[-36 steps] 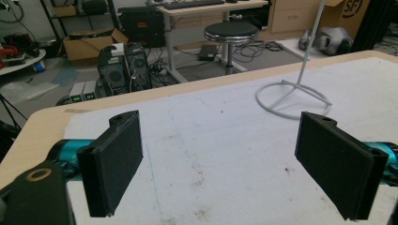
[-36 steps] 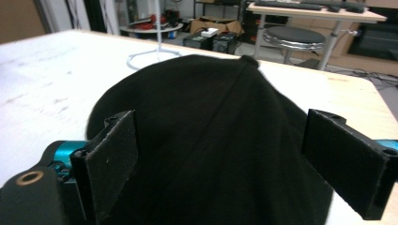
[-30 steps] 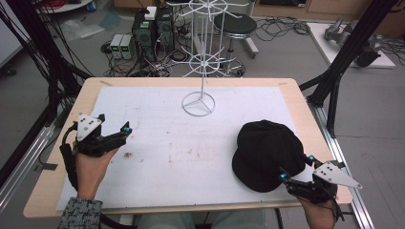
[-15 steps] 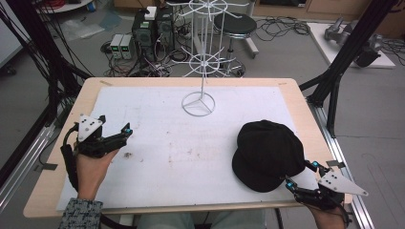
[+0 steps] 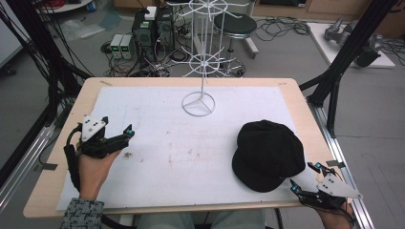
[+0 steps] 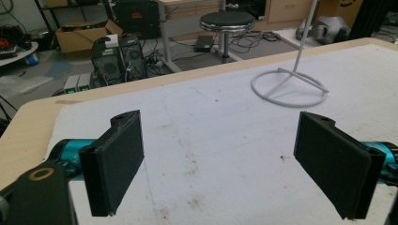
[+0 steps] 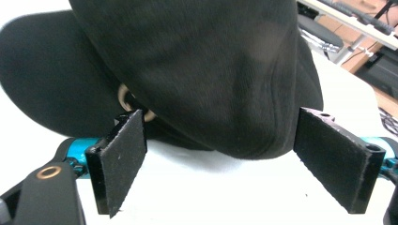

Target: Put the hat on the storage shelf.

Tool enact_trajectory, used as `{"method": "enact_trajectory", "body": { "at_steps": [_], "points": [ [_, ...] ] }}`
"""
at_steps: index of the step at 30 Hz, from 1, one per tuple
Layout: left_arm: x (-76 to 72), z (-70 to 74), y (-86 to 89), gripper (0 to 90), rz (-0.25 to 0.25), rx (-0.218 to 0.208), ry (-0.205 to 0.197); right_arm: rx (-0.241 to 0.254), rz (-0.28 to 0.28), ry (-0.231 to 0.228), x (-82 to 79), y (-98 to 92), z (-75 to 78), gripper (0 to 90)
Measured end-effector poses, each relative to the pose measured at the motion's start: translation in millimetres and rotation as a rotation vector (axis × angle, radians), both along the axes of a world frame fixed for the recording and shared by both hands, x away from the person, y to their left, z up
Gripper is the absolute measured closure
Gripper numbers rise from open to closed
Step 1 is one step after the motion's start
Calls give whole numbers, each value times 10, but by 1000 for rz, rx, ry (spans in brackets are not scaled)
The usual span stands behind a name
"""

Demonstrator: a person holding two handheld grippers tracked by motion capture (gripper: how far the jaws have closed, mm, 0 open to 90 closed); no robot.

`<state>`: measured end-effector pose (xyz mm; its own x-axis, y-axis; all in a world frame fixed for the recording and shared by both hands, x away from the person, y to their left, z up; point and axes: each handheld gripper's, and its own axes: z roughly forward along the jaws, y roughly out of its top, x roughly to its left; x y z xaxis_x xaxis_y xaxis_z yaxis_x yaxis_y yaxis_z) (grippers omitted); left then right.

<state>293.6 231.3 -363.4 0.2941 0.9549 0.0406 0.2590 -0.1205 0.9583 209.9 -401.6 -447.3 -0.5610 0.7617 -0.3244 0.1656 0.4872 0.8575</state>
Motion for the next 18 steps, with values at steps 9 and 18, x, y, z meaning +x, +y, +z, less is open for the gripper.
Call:
{"method": "enact_trajectory", "body": {
  "at_steps": [9, 18],
  "points": [
    [-7, 2, 7, 167, -6, -6, 3, -76, 52, 1, 167, 94, -26, 167],
    [-17, 4, 18, 167, -10, -14, 2, -143, 197, 22, 252, 109, 40, 191]
  ]
}}
